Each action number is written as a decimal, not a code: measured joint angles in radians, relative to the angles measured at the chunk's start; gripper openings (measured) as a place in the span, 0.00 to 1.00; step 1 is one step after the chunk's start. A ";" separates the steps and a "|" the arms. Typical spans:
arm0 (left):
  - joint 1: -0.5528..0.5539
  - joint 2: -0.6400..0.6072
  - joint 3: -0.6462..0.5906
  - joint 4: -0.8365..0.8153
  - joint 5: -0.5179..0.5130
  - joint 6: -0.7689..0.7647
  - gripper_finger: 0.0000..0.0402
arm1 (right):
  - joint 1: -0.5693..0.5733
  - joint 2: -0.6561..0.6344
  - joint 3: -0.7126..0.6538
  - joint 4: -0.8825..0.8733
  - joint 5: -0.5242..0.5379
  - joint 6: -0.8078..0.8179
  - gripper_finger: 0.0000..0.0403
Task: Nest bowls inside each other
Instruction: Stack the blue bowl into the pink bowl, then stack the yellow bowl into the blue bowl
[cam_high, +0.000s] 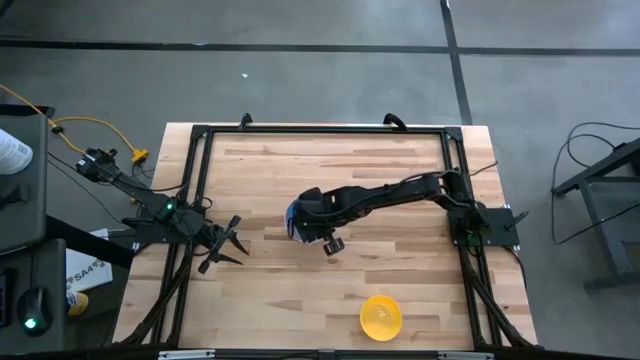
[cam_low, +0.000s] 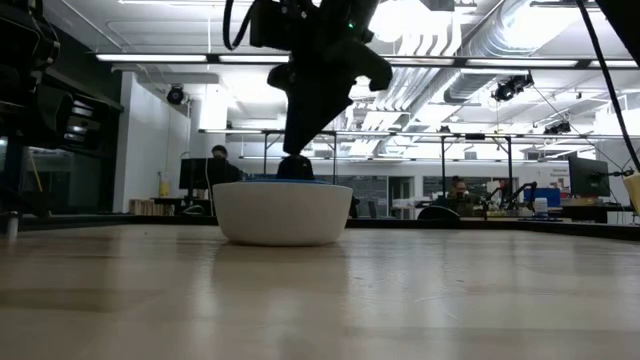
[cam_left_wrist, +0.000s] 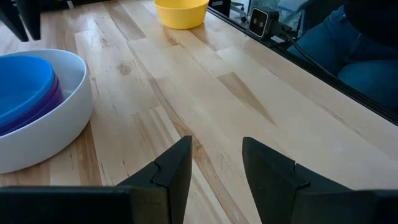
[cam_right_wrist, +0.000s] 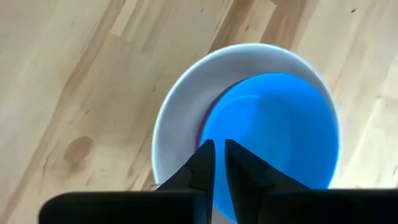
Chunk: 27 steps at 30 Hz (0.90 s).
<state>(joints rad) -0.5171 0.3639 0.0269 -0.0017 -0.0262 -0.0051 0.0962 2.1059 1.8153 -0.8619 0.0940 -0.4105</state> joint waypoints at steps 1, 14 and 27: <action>0.000 0.000 0.000 0.000 0.000 0.000 0.35 | 0.004 0.000 0.000 -0.003 0.002 0.013 0.07; 0.000 0.000 0.000 0.000 0.000 0.000 0.35 | 0.102 -0.009 0.000 -0.035 0.116 0.367 0.07; 0.000 0.000 0.000 0.000 0.000 0.000 0.35 | 0.172 -0.017 0.000 -0.151 0.114 0.743 0.07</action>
<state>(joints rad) -0.5171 0.3637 0.0269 -0.0017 -0.0261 -0.0055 0.2684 2.0892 1.8149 -1.0125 0.2082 0.3325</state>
